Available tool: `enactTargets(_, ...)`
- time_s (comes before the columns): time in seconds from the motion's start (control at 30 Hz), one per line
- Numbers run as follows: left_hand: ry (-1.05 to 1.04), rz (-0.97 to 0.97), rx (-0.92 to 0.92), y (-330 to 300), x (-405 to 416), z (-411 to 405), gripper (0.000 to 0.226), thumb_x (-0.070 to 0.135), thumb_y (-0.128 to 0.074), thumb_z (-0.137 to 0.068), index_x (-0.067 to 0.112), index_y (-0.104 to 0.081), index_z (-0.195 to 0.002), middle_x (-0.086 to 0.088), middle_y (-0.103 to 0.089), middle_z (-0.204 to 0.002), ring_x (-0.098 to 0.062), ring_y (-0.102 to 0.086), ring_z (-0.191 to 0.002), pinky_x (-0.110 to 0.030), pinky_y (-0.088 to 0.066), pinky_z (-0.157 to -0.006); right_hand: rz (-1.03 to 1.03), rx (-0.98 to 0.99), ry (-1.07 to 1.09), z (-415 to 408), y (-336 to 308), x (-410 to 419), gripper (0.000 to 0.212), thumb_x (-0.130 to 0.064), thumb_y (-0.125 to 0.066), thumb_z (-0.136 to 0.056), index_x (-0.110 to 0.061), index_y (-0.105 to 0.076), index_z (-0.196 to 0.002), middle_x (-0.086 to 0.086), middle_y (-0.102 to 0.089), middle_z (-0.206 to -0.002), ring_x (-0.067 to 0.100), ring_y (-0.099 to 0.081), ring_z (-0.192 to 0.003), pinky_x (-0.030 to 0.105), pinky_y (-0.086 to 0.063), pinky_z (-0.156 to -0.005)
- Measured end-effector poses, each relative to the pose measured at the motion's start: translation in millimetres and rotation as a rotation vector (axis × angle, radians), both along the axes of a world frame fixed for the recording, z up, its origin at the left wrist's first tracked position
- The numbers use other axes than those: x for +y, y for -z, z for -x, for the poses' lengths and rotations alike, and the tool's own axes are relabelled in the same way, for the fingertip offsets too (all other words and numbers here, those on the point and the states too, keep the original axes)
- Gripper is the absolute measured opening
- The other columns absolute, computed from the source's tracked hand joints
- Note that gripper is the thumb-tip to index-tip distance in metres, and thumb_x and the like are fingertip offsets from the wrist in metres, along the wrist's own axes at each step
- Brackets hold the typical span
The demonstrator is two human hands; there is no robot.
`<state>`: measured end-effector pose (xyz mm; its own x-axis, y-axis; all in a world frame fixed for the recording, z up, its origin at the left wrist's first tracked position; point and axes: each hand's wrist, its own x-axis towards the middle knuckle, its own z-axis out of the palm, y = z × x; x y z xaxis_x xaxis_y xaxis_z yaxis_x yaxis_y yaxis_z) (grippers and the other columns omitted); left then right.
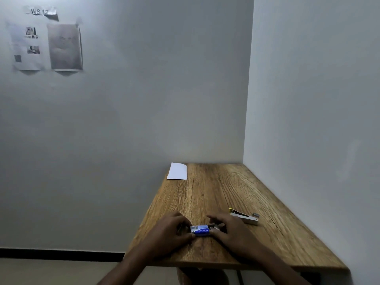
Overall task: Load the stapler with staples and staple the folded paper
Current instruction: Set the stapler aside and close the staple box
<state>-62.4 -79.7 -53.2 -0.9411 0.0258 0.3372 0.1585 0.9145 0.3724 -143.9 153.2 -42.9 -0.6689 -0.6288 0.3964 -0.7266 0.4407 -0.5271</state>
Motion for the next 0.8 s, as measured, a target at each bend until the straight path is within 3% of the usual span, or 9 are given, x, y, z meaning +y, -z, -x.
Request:
enactTargets(0.13, 0.008, -0.011, -0.006, 0, -1, -1, 0.055, 0.074, -0.051, -0.075, 0.040, -0.062, -0.116, 0.021, -0.054, -0.112, 0.003, -0.050, -0.099, -0.024, -0.052, -0.084, -0.007, 0.049, 0.023, 4, -6, 7, 0.039, -0.034, -0.066, -0.091, -0.031, -0.061, -0.129, -0.018, -0.061, -0.123, -0.007, -0.054, -0.104, 0.005, -0.038, -0.083)
enactTargets(0.37, 0.010, -0.026, -0.022, -2, 0, -1, 0.064, 0.077, -0.051, -0.072, 0.040, -0.059, -0.124, 0.021, -0.054, -0.115, 0.001, -0.051, -0.102, -0.026, -0.052, -0.087, -0.044, 0.104, 0.191, 50, -43, 46, 0.025, -0.015, -0.069, -0.090, -0.020, -0.073, -0.114, -0.004, -0.072, -0.107, -0.004, -0.057, -0.082, 0.005, -0.040, -0.067)
enactTargets(0.57, 0.010, -0.025, -0.013, -4, 2, -2, 0.049, 0.064, -0.060, -0.082, 0.039, -0.061, -0.123, 0.019, -0.054, -0.116, 0.001, -0.051, -0.102, -0.025, -0.051, -0.087, -0.219, 0.093, 0.270, 94, -57, 83, 0.044, 0.010, -0.054, -0.091, -0.020, -0.070, -0.119, 0.001, -0.070, -0.112, 0.006, -0.061, -0.093, 0.009, -0.045, -0.070)
enactTargets(0.73, 0.004, -0.018, -0.009, -5, 5, -4, 0.044, 0.060, -0.061, -0.085, 0.038, -0.061, -0.123, 0.018, -0.054, -0.117, 0.001, -0.048, -0.103, -0.023, -0.048, -0.088, -0.427, 0.041, 0.179, 107, -52, 99, 0.046, -0.005, -0.066, -0.090, -0.029, -0.062, -0.129, -0.006, -0.064, -0.113, 0.001, -0.057, -0.092, 0.009, -0.044, -0.069)
enactTargets(0.8, 0.003, -0.016, -0.005, -5, 5, -5, 0.044, 0.059, -0.062, -0.085, 0.038, -0.061, -0.124, 0.018, -0.054, -0.118, 0.001, -0.047, -0.103, -0.021, -0.047, -0.088, -0.451, 0.016, 0.146, 109, -46, 97, 0.047, -0.012, -0.069, -0.090, -0.029, -0.060, -0.133, -0.004, -0.065, -0.118, 0.003, -0.060, -0.095, 0.014, -0.050, -0.077)
